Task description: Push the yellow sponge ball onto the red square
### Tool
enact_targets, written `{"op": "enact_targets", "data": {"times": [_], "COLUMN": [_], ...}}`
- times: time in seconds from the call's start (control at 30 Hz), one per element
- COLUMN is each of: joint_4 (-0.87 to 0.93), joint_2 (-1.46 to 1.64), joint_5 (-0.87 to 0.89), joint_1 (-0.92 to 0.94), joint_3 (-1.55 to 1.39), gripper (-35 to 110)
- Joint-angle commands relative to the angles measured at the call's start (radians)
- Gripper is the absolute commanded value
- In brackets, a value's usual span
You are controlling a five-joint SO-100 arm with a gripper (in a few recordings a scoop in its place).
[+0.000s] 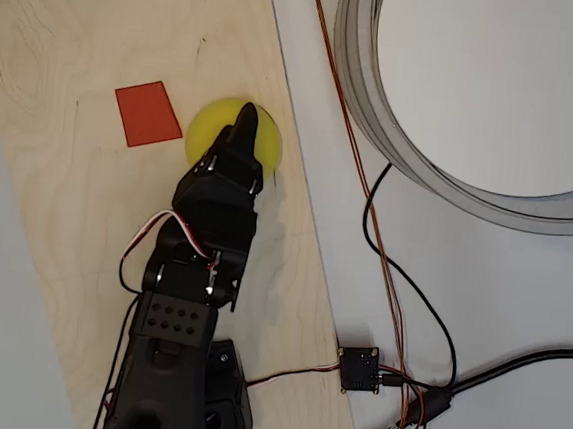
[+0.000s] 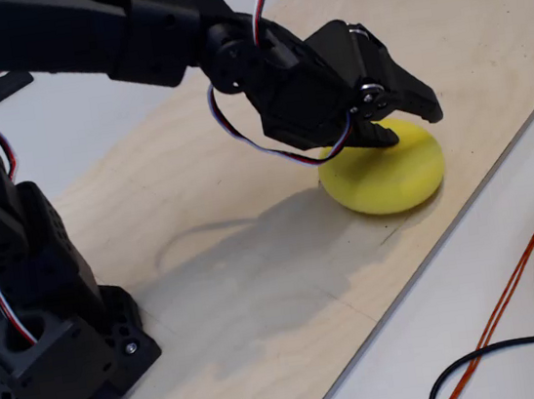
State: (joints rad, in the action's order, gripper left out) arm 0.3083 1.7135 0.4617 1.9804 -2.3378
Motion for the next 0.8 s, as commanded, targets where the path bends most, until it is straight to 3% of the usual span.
{"op": "enact_targets", "data": {"times": [0.0, 0.77], "joint_4": [0.011, 0.011], "joint_2": [0.005, -0.064], "joint_5": [0.051, 0.238], "joint_1": [-0.038, -0.169], "joint_3": [0.021, 0.120], "gripper": [16, 16]}}
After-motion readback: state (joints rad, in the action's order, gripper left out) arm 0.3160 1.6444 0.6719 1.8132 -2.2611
